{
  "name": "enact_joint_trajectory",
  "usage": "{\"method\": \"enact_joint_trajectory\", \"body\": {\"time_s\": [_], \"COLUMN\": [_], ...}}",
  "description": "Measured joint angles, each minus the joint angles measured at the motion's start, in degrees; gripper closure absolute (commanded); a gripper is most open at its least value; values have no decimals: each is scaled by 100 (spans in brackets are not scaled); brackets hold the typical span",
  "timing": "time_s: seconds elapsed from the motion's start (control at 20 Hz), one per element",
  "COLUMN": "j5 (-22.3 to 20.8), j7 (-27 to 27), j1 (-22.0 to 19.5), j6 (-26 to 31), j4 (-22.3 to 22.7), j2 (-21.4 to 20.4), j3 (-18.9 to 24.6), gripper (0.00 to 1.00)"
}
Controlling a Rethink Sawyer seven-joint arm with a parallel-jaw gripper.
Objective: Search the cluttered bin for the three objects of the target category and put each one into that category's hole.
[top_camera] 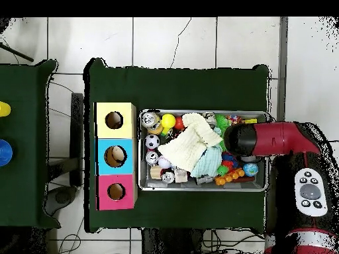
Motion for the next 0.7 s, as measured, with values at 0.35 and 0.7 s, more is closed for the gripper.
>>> {"method": "enact_joint_trajectory", "body": {"time_s": [0.35,0.7], "j5": [16,16], "j7": [24,120], "j1": [94,422], "j6": [-375,-1177], "j4": [-2,-6], "j2": [165,593], "j3": [-179,-596], "gripper": [0,0]}}
